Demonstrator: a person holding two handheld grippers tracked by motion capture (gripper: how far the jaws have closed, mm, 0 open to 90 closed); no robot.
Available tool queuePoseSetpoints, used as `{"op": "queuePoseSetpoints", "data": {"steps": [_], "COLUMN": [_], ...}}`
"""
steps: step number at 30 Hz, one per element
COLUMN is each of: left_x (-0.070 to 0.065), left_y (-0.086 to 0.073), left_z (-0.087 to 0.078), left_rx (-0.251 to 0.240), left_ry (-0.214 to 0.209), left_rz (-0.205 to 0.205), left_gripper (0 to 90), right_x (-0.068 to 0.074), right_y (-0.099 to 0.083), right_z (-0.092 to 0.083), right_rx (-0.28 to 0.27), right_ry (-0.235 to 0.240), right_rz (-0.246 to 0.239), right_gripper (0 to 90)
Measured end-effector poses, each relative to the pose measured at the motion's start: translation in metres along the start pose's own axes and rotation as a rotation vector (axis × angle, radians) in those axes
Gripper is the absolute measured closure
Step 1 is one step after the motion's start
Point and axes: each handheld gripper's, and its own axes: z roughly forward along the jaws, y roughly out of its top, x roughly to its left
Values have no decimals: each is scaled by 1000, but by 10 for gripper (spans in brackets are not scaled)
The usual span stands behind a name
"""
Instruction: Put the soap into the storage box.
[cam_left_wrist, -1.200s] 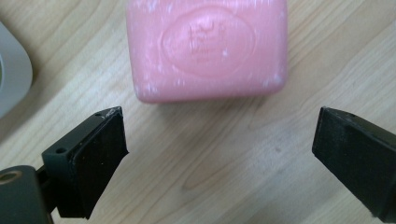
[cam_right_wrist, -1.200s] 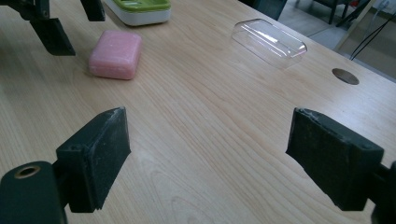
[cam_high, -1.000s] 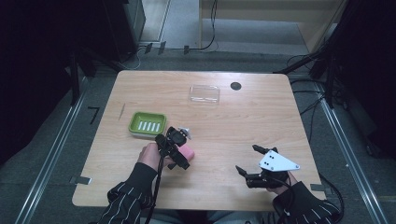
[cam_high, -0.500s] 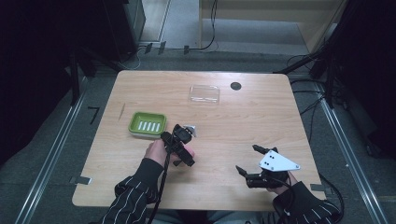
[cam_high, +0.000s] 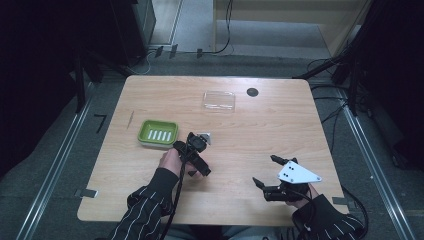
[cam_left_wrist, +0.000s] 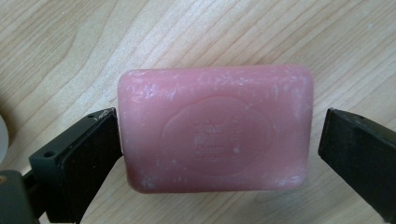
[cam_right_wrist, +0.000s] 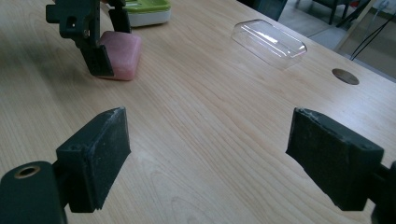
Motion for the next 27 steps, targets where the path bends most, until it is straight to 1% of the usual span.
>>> {"op": "queuePoseSetpoints", "data": {"steps": [3, 6, 8, 13, 14, 15, 16, 18, 20, 24, 27], "left_x": [1, 1, 1, 1, 1, 1, 1, 0, 0, -2, -2], "left_y": [0, 0, 0, -1, 0, -1, -1, -1, -1, -1, -1], "left_z": [1, 2, 3, 3, 3, 2, 2, 3, 3, 2, 2], "left_rx": [3, -5, -4, -10, -7, -9, -8, -13, -16, -4, -6], "left_ry": [3, 5, 15, 15, 17, 19, 20, 16, 10, 20, 22], "left_rz": [-7, -19, -28, -38, -31, -30, -34, -34, -32, -30, -28], "left_gripper": [0, 0, 0, 6, 41, 41, 75, 107, 120, 133, 133], "right_x": [0, 0, 0, 0, 0, 0, 0, 0, 0, 0, 0], "right_y": [0, 0, 0, 0, 0, 0, 0, 0, 0, 0, 0], "right_z": [0, 0, 0, 0, 0, 0, 0, 0, 0, 0, 0], "right_rx": [1, 2, 2, 1, -1, -1, 0, 0, 0, -2, -4], "right_ry": [-1, 0, 0, -1, -1, -1, -1, 2, 1, -1, -1], "right_rz": [0, -2, 0, 0, 1, 1, 1, 0, 2, -2, -2], "right_gripper": [138, 138, 138, 138, 138, 138, 138, 138, 138, 138, 138]}}
